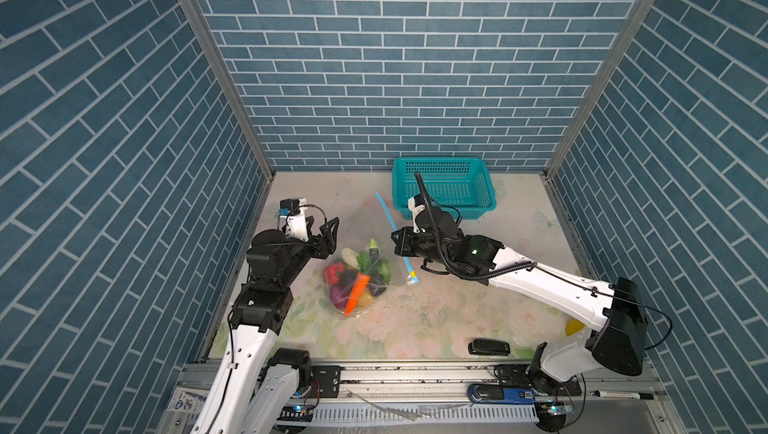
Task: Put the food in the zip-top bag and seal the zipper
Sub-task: 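Lower the sealed bag onto the table with the right gripper while the left gripper follows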
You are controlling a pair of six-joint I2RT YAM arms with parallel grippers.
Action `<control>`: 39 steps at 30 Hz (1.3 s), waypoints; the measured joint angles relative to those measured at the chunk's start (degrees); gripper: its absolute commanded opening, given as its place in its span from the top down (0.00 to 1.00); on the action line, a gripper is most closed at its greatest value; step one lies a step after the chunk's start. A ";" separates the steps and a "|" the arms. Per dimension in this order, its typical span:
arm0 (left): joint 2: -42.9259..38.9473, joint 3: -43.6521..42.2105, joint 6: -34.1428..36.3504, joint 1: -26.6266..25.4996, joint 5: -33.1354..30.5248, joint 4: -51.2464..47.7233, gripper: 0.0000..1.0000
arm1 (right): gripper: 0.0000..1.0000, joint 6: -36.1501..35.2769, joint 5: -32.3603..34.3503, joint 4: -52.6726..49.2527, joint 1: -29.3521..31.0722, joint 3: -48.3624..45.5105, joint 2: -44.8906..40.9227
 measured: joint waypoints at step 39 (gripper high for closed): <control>4.63 -5.22 -8.20 -0.04 -0.66 -3.74 0.25 | 1.00 3.34 -0.13 7.28 -14.49 -28.87 -10.08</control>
